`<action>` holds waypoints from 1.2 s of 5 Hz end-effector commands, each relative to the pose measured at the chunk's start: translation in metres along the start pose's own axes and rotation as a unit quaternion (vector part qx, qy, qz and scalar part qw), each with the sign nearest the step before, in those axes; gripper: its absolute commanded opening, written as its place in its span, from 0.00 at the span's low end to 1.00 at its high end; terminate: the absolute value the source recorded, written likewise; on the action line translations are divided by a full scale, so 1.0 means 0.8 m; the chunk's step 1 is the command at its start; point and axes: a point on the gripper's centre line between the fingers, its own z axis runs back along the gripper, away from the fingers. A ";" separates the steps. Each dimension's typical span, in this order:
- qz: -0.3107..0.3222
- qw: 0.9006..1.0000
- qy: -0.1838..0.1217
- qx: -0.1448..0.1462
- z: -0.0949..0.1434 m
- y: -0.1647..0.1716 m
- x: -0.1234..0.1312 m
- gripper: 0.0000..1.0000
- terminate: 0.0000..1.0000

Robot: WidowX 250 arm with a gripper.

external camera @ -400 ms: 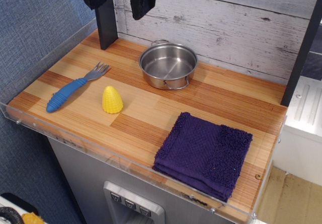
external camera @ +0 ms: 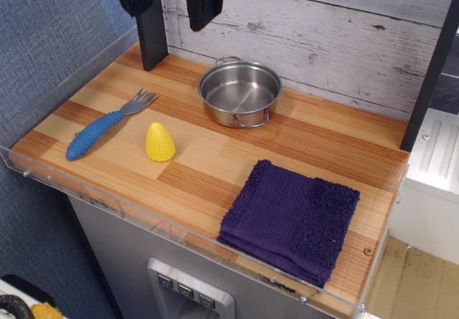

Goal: Place fork on top of purple cloth.

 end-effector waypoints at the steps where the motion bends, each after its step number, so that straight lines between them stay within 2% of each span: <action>1: 0.003 1.000 -0.029 0.009 0.006 0.062 0.015 1.00 0.00; 2: -0.004 0.999 -0.041 0.022 0.004 0.093 0.026 1.00 0.00; 3: -0.010 0.999 -0.036 0.037 -0.017 0.120 0.030 1.00 0.00; 4: -0.008 0.999 -0.022 0.043 -0.054 0.132 0.030 1.00 0.00; 6: 0.009 0.999 0.005 0.038 -0.117 0.131 0.003 1.00 0.00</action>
